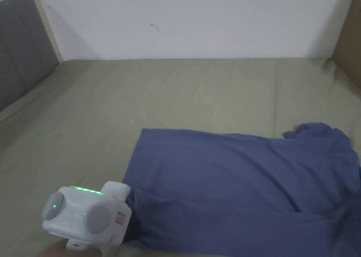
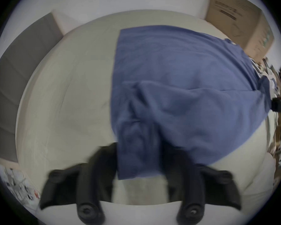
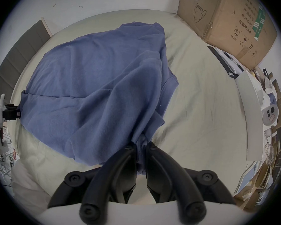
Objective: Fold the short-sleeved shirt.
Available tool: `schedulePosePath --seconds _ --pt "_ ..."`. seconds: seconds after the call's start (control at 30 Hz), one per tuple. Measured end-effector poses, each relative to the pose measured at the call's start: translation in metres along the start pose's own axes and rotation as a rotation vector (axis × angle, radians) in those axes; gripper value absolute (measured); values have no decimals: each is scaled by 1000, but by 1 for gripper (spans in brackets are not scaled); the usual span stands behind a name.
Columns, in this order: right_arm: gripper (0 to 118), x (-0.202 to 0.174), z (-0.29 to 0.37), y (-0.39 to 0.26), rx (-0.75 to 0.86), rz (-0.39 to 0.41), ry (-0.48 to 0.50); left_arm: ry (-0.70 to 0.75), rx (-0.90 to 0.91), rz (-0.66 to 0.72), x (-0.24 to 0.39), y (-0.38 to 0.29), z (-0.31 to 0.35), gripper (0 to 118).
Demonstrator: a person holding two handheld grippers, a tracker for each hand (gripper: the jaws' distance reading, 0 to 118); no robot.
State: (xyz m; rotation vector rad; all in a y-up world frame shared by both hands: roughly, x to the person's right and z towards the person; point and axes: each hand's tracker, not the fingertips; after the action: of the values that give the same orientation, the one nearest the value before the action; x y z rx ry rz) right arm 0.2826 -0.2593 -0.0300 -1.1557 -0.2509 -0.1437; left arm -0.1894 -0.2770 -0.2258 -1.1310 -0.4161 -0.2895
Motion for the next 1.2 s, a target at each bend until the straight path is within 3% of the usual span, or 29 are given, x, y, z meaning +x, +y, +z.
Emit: schedulePosePath --seconds 0.03,0.07,0.23,0.43,0.53,0.83,0.87,0.93,0.97,1.0,1.07,1.2 --pt "11 4 -2 0 3 -1 2 -7 -6 4 1 1 0 9" --pt "11 6 -1 0 6 -3 6 -60 -37 27 1 1 -1 8" --pt "11 16 27 -6 78 -42 39 -30 59 129 -20 4 22 8" --pt "10 46 76 -28 107 -127 125 -9 142 86 -21 -20 80 7" --pt "9 56 91 -52 77 -138 124 -2 138 100 -25 -46 93 7" --pt "9 80 56 -125 -59 -207 141 -83 42 185 -25 -110 74 7" --pt "9 80 49 -126 -68 -207 140 -73 44 208 -28 -113 71 11" --pt "10 85 45 -130 -17 -197 165 -22 55 252 -33 -116 70 55" --pt "21 80 51 -130 27 -212 162 2 67 250 -36 -118 73 83" --pt "50 82 55 -129 52 -248 137 5 83 257 -40 -121 77 110" --pt "111 89 64 -126 85 -316 136 -7 163 290 -47 -123 93 117" --pt "113 87 106 -119 240 -434 189 -146 302 408 -54 -121 127 117"
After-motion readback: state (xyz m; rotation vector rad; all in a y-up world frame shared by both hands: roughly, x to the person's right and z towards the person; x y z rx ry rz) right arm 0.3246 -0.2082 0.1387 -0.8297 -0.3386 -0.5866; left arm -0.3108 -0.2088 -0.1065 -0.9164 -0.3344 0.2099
